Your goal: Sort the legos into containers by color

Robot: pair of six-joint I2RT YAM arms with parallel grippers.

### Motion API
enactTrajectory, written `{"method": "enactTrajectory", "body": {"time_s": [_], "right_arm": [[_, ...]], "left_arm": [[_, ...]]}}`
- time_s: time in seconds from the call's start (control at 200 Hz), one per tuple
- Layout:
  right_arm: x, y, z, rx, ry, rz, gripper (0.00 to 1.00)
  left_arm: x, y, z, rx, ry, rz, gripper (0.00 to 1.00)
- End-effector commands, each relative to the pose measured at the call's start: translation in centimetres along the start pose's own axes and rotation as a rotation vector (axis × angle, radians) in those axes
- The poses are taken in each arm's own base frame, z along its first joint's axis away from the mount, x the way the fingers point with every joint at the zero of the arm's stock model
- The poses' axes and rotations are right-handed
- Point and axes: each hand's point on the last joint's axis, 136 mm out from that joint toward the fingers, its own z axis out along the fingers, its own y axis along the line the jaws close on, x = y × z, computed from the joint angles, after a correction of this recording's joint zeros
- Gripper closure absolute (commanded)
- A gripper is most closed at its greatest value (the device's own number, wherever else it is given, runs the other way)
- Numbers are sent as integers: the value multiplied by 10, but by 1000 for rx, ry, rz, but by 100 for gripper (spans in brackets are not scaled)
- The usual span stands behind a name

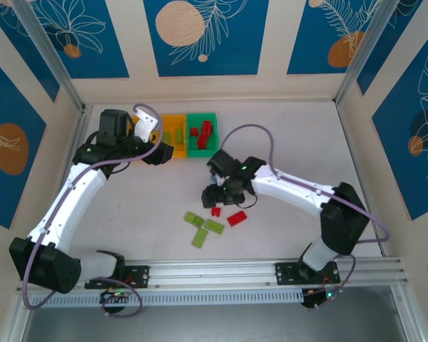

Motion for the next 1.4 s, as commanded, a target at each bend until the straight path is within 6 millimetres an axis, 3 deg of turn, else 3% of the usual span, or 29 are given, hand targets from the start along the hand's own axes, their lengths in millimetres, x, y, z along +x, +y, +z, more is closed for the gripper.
{"method": "enactTrajectory", "body": {"time_s": [0.0,0.27,0.46,0.63,0.78,0.92,1.1,1.2,1.395], "right_arm": [[-1,-13,16,132,26,-90,28],[-7,-21,55,219,97,-151,32],[-2,-17,72,194,140,-143,46],[-3,-18,69,197,127,-128,60],[-20,-19,46,172,48,-70,65],[-64,-17,-2,145,-129,-32,65],[-163,-22,-65,85,-432,15,64],[-217,-35,-79,86,-537,41,64],[-296,-45,-60,98,-591,1,64]], "left_arm": [[-3,-10,-1,44,-27,97,19],[3,-6,11,50,-3,78,18],[14,-3,16,38,23,56,17],[17,-2,19,37,30,47,17],[17,0,19,26,30,49,17],[13,-2,16,30,17,43,17],[6,-3,15,34,-25,5,17],[5,-1,16,27,-29,-37,16],[22,-5,20,47,36,-91,16]]}}
